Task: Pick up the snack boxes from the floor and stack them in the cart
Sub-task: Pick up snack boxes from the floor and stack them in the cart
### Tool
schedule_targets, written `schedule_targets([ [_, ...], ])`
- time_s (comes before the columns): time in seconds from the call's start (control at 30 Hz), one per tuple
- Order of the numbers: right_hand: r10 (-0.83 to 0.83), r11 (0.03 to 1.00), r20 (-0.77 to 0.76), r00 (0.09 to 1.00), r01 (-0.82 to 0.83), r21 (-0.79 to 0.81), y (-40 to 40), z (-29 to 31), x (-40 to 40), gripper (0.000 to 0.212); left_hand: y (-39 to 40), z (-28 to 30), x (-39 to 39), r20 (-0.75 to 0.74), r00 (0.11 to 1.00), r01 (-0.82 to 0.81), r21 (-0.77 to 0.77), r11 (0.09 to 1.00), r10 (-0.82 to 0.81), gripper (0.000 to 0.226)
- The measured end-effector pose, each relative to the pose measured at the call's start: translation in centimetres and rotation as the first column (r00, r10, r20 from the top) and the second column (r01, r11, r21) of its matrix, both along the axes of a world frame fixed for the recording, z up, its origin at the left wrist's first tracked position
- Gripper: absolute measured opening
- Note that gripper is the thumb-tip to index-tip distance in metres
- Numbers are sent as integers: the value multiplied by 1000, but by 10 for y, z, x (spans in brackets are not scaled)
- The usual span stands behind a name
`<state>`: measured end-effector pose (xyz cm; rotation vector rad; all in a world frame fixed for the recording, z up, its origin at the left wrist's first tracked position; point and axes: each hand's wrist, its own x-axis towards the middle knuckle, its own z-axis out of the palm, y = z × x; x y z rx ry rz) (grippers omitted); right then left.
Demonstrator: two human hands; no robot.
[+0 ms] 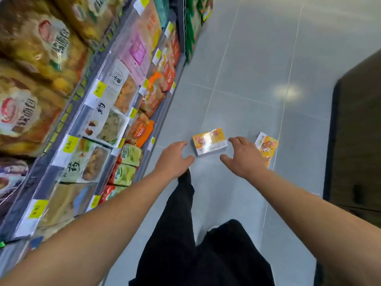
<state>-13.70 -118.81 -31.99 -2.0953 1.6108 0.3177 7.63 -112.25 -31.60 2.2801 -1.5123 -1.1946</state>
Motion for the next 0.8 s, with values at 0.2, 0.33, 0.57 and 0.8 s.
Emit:
schedule_targets([
  [0.2,-104,987,-35,994,107,116,-81,-116,14,70,-102,-112,29,-34,999,35,72,997,-32,62],
  [0.33,-159,973,-44,986,164,165,-124,-215,14,68,-152,-208,41,-18,999,41,105,994,-40,62],
  [0.57,-263,938,-16,965,260,230,-189,-433,5,71,-214,-421,50,10,999,-33,89,995,32,57],
  [0.8,-381,909,55,923,364,202,-236,-610,0,87,-246,-603,48,1,1000,11,152,988,-12,64],
])
